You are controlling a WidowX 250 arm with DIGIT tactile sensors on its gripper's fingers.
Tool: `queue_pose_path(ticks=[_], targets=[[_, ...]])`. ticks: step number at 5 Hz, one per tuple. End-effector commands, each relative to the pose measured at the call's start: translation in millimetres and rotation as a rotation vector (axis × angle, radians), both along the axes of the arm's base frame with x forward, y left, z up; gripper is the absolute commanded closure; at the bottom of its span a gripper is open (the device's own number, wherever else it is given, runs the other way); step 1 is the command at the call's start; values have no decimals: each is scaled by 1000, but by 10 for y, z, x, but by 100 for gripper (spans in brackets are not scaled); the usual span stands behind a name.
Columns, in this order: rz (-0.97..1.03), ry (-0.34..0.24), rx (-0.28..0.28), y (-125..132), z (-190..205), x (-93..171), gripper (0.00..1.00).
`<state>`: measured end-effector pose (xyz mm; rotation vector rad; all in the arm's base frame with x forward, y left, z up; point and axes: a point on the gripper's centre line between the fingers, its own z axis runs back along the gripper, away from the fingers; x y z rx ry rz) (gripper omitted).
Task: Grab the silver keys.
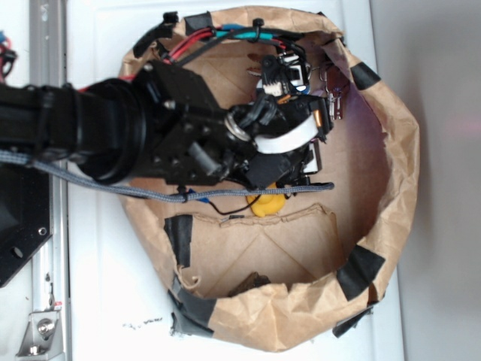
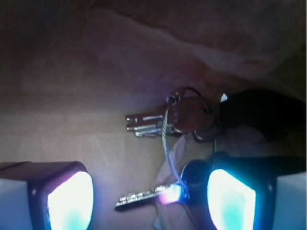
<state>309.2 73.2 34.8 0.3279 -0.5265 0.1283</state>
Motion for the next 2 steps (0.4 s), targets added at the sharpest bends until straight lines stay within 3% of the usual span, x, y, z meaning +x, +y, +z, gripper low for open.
queue_pose_path(ticks=[1, 2], targets=[[54, -55, 38, 95, 107, 168, 0], [65, -66, 45, 106, 113, 168, 0]])
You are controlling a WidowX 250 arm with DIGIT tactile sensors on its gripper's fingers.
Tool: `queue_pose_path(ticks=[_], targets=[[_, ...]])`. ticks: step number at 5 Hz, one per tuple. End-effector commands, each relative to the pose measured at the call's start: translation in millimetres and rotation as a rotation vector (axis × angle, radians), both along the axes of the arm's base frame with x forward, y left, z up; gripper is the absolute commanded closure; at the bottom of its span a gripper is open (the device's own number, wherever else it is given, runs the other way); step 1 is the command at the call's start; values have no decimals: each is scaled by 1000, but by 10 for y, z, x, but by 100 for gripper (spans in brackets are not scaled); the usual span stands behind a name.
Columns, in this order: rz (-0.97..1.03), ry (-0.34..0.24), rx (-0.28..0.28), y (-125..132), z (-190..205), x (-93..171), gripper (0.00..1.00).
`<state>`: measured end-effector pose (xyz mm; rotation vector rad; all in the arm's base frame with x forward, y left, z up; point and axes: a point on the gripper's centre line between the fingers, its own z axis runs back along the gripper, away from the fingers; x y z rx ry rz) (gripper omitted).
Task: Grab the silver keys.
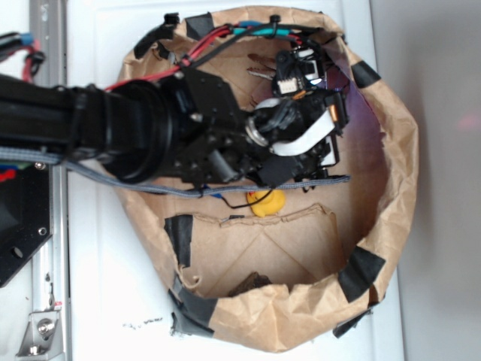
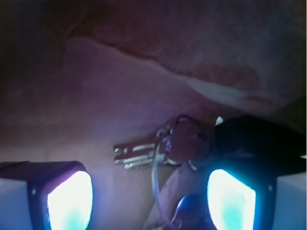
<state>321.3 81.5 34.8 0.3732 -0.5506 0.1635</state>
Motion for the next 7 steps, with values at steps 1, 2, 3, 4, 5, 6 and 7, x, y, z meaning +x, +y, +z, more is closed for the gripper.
queue_pose_path(ticks=[1, 2, 3, 4, 5, 6, 7], targets=[[31, -40, 42, 44, 89, 78, 0], [37, -35, 66, 72, 25, 93, 0], [8, -14, 118, 115, -97, 55, 0], [8, -5, 115, 112, -122, 46, 0], [-1, -14, 94, 90, -92, 46, 100], [-6, -14, 92, 83, -77, 54, 100], [-23, -19, 94, 83, -55, 11, 100]])
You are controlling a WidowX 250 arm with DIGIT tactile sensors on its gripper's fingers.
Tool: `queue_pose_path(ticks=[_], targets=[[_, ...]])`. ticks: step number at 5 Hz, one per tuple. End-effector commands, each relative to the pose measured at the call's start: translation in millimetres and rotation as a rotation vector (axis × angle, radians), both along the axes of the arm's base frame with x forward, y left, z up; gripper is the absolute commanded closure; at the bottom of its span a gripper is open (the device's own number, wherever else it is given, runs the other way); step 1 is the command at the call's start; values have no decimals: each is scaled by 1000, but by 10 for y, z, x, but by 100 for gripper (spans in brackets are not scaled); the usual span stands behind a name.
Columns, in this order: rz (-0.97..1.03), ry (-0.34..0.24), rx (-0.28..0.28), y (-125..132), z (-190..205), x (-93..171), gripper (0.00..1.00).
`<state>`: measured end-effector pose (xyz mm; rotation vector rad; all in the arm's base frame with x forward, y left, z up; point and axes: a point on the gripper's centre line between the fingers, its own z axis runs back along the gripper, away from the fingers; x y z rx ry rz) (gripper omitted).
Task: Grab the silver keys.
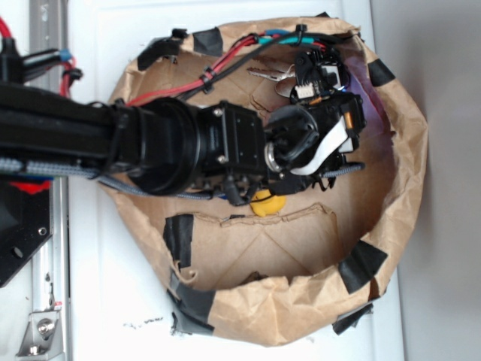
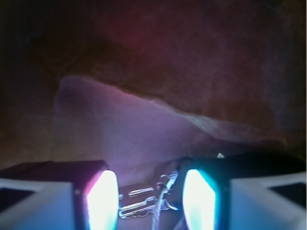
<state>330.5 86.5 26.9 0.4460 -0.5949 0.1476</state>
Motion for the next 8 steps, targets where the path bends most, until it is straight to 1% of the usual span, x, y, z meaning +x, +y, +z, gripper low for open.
queue_pose_path(ticks=[1, 2, 4, 5, 6, 7, 8], targets=[[-44, 31, 5, 11, 58, -126, 100], [-49, 30, -5, -8, 96, -126, 100], [-52, 19, -7, -27, 126, -132, 100], [-48, 1, -11, -49, 180, -131, 100], [-132, 106, -258, -388, 673, -479, 100], [-266, 220, -467, -538, 1114, -699, 100], [-295, 262, -514, -581, 1263, -765, 100]])
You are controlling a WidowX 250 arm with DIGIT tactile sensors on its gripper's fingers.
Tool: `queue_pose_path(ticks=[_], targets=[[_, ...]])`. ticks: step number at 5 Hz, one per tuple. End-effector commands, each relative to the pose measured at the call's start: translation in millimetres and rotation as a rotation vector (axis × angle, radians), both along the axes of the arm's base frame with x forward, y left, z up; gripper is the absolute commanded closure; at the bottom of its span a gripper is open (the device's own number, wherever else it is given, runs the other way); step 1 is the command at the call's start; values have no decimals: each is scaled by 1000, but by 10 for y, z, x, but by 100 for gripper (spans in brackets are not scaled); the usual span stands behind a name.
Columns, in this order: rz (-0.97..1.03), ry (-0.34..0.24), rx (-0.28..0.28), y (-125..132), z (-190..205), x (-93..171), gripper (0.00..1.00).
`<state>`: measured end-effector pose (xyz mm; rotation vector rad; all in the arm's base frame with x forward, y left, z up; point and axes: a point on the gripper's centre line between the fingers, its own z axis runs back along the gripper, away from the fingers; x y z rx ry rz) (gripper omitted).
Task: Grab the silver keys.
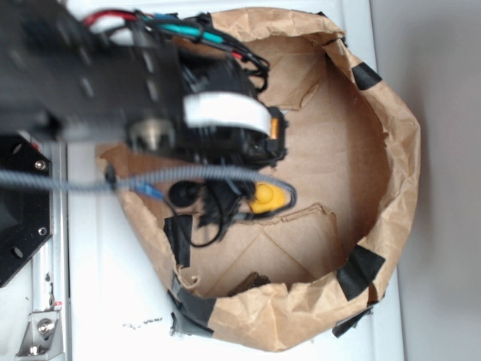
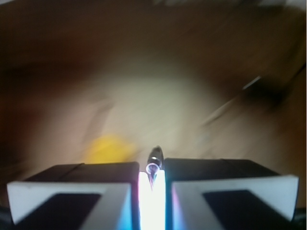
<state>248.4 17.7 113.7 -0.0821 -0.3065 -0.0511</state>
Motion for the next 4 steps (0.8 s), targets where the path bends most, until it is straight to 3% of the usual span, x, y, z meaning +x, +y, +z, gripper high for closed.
queue_pose_path(ticks=[1, 2, 4], targets=[[33, -16, -14, 110, 358, 107, 100], [77, -3, 35, 98, 321, 159, 100], [139, 90, 46, 75, 315, 307, 100]])
